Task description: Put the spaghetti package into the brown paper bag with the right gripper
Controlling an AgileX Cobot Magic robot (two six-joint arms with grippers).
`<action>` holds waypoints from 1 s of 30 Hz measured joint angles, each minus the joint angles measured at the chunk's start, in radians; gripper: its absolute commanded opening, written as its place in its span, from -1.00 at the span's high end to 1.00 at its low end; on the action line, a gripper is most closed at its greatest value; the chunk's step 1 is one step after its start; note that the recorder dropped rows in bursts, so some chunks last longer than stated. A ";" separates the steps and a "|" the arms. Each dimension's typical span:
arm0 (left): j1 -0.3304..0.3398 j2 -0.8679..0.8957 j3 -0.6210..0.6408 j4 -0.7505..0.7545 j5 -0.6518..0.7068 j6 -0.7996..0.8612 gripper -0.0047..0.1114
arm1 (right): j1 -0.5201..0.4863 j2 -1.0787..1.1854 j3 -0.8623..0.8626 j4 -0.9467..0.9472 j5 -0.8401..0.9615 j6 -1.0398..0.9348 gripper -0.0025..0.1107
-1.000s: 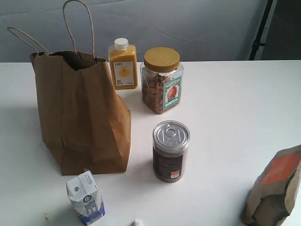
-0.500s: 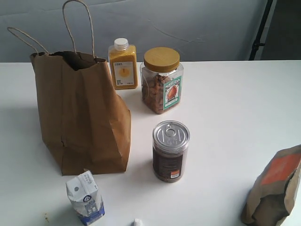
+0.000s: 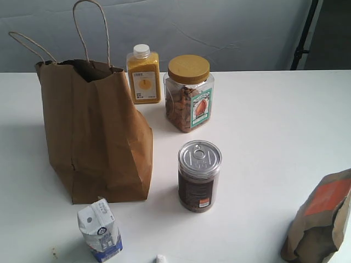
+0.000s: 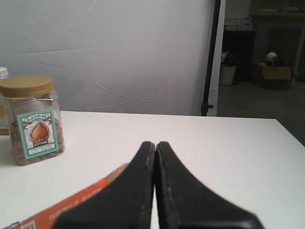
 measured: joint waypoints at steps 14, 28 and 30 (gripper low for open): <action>0.000 0.000 0.000 0.000 0.000 0.000 0.92 | 0.000 0.000 0.000 0.000 0.000 0.007 0.96; 0.000 0.000 0.000 0.000 0.000 0.000 0.92 | 0.000 0.000 0.000 0.000 0.000 0.012 0.96; 0.000 0.000 0.000 0.000 0.000 0.000 0.92 | 0.000 0.000 0.000 0.000 0.000 0.012 0.96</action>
